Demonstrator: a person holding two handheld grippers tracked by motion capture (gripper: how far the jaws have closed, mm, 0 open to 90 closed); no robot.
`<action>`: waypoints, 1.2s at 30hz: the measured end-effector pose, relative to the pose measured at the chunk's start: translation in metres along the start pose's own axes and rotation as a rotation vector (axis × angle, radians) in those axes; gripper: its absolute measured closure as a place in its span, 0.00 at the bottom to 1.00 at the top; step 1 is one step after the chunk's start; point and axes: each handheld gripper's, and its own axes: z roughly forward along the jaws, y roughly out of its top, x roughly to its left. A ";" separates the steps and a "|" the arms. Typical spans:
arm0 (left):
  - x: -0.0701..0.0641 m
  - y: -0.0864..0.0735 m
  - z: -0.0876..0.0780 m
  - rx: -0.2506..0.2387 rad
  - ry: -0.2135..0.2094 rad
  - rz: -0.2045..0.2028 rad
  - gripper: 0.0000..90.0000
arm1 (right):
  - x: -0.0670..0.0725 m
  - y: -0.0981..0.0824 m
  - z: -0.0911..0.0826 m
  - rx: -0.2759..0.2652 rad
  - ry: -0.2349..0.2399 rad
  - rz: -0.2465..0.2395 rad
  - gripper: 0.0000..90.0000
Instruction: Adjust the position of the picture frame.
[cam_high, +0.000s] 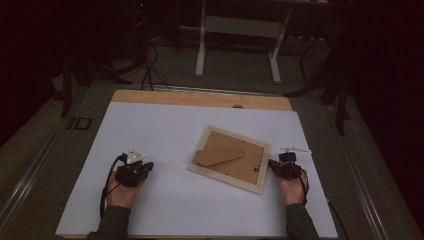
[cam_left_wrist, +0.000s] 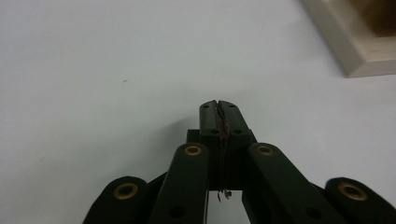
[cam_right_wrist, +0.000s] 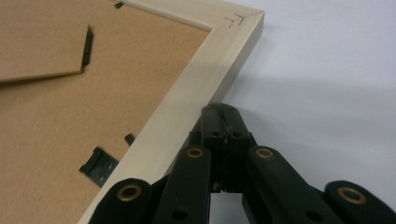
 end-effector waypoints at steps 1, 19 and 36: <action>-0.001 0.000 0.001 -0.002 -0.012 -0.004 1.00 | 0.002 0.000 0.000 0.001 0.005 -0.003 1.00; -0.029 0.008 0.017 -0.004 -0.108 0.028 1.00 | 0.013 -0.004 0.001 0.000 0.036 -0.021 1.00; -0.041 0.017 0.040 0.038 -0.171 0.039 1.00 | 0.029 0.014 0.015 0.041 0.034 -0.069 1.00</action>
